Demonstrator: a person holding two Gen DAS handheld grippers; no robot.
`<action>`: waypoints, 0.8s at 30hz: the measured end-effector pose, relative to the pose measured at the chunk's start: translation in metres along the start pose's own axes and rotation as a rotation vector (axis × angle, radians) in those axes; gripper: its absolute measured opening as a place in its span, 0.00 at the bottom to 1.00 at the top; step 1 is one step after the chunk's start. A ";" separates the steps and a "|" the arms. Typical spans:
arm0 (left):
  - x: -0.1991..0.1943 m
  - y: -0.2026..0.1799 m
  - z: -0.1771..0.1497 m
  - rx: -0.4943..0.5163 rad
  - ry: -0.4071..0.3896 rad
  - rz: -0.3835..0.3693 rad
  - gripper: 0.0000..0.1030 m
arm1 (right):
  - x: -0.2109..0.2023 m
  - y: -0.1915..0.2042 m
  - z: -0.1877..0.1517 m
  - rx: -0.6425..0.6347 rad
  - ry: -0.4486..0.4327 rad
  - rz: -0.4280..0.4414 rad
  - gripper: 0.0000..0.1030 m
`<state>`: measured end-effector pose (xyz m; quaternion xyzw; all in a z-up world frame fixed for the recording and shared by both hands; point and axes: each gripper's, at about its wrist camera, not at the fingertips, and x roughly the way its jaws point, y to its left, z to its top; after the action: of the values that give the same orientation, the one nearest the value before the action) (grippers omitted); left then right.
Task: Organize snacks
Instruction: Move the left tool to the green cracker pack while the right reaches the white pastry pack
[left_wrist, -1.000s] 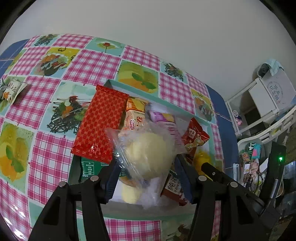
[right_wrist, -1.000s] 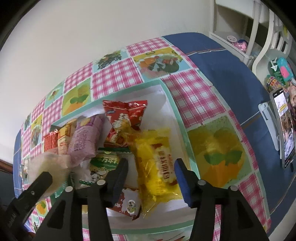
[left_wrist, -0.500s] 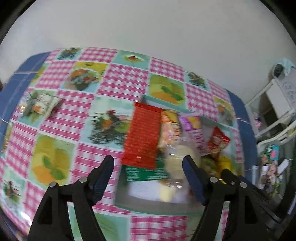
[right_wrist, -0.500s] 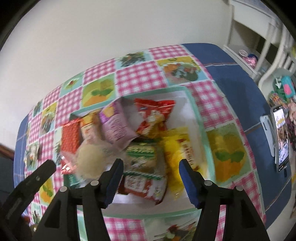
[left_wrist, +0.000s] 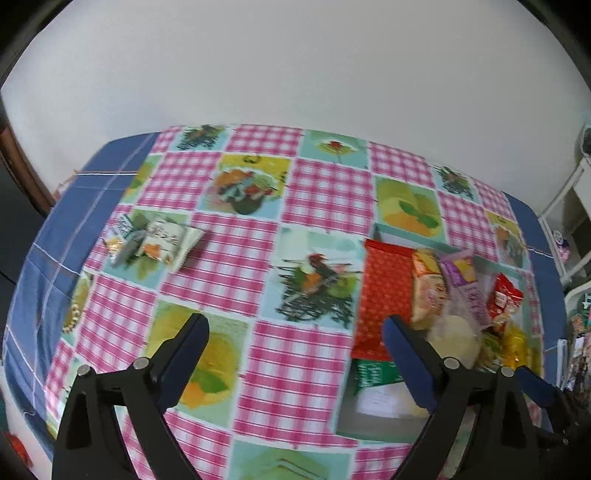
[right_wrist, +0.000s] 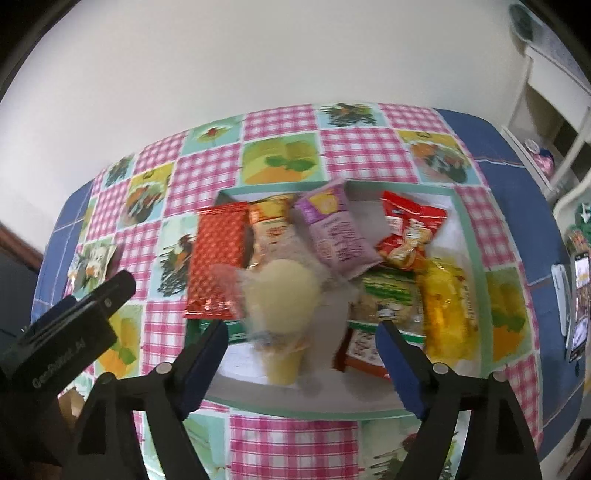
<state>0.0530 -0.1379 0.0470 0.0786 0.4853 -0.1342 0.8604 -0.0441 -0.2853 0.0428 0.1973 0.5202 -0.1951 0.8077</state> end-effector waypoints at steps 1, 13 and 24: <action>0.000 0.003 0.001 -0.005 -0.003 0.009 0.95 | 0.000 0.004 0.000 -0.002 -0.002 -0.002 0.84; -0.007 0.064 0.006 -0.108 -0.038 0.078 0.99 | 0.005 0.044 -0.002 -0.031 -0.010 0.028 1.00; -0.006 0.113 0.009 -0.194 -0.044 0.101 1.00 | 0.017 0.090 -0.008 -0.104 -0.035 0.056 1.00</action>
<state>0.0922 -0.0318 0.0579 0.0164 0.4726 -0.0449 0.8800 0.0033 -0.2074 0.0347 0.1661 0.5097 -0.1488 0.8309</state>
